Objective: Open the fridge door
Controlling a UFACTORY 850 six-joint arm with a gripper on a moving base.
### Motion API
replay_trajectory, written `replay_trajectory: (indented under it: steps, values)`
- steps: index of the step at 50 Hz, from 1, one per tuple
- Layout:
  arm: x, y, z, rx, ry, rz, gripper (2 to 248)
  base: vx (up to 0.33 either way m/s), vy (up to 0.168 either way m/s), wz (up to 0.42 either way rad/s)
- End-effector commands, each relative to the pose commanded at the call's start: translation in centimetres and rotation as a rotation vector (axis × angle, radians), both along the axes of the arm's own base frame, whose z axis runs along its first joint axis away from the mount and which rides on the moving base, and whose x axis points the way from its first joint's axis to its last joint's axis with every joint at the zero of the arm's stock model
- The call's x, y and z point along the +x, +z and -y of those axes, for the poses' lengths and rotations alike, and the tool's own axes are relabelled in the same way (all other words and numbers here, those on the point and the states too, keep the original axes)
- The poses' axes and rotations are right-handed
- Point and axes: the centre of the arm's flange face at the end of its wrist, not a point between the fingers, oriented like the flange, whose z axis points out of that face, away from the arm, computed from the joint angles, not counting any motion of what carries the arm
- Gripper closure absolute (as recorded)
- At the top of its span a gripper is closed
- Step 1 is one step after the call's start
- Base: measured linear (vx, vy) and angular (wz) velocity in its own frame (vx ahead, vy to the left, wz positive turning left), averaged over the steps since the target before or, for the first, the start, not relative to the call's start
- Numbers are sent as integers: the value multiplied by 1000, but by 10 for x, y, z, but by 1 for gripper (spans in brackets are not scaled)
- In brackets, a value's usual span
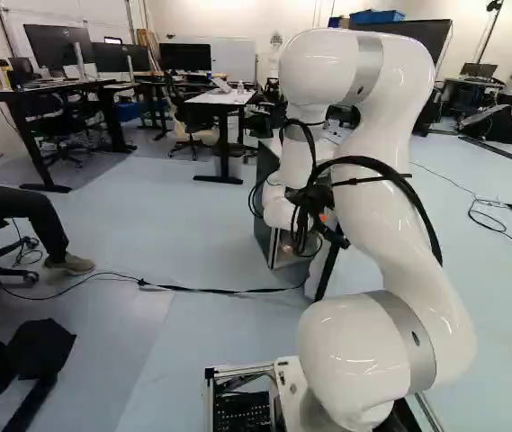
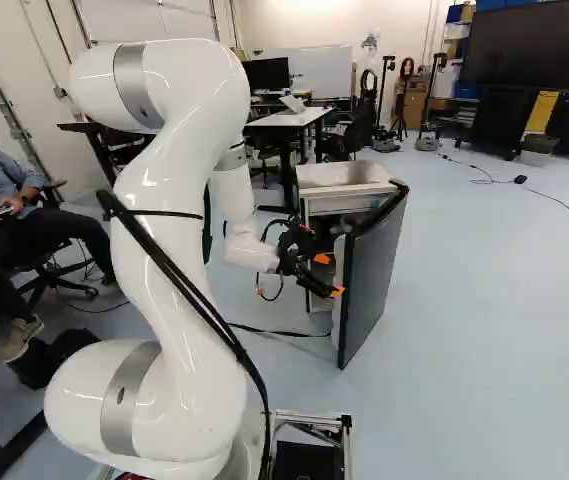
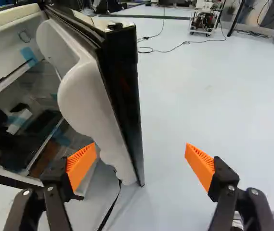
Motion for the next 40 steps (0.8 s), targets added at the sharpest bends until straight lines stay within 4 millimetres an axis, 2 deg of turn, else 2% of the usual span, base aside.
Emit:
replay_trajectory:
  steps: [19, 40]
  values:
    - [0, 9, 12, -104, -23, 35, 3, 0, 0, 0]
    - [-6, 19, 47, -225, -109, 66, 3, 0, 0, 0]
